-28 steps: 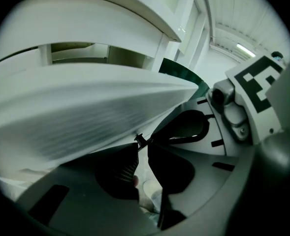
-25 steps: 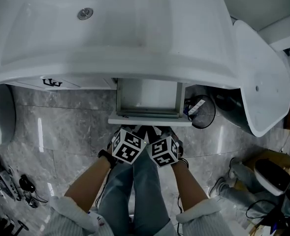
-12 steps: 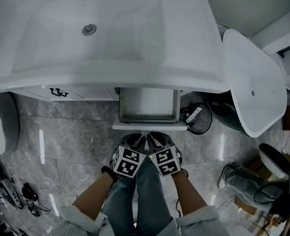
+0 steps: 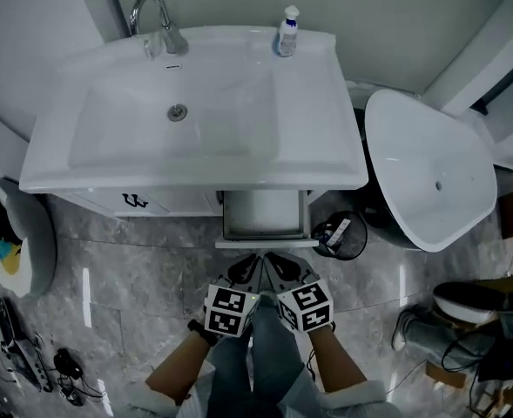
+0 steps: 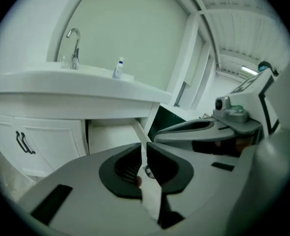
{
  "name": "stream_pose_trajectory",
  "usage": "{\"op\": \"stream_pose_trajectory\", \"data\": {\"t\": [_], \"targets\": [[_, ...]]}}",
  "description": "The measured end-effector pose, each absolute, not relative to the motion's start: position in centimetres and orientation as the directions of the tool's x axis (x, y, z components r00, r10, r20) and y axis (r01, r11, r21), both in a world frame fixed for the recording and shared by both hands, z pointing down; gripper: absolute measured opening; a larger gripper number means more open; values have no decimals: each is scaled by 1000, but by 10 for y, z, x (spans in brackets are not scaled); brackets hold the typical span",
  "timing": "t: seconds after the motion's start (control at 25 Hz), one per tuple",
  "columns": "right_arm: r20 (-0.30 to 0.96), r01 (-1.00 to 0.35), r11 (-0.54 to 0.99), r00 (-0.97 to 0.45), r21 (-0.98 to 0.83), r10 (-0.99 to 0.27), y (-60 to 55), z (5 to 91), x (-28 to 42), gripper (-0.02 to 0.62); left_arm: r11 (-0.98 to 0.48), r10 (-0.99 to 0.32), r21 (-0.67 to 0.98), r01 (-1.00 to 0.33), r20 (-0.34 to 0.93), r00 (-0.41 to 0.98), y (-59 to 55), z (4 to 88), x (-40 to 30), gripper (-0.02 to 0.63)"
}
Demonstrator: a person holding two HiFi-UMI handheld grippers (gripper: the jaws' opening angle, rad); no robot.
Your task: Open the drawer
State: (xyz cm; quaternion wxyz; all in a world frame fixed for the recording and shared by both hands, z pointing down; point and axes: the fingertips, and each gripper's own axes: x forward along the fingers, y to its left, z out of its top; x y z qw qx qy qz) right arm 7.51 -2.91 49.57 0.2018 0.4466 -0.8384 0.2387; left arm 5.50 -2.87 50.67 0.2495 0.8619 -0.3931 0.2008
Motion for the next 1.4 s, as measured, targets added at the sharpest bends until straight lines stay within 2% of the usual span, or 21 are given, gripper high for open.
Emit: {"op": "stream_pose_trajectory", "data": {"t": [0.28,0.52,0.84,1.4], "targets": [[388,-817,505,-577,-280,-719,-39,378,86,12,-555,-671,273,-785,410,618,-41,393,57,31],[275,-785,583,-619,-207,-736,-30,284,90,12,-563,-750,228,-794,263,607,-37,293,68,25],[131,-755,617,-650,-220,-749,-18,188,113,11,-620,-745,191,-761,159,648,-22,195,89,17],[139,-760,630,-649,-159,-748,8,155,123,9,-669,-720,142,-730,121,683,3,156,100,17]]}}
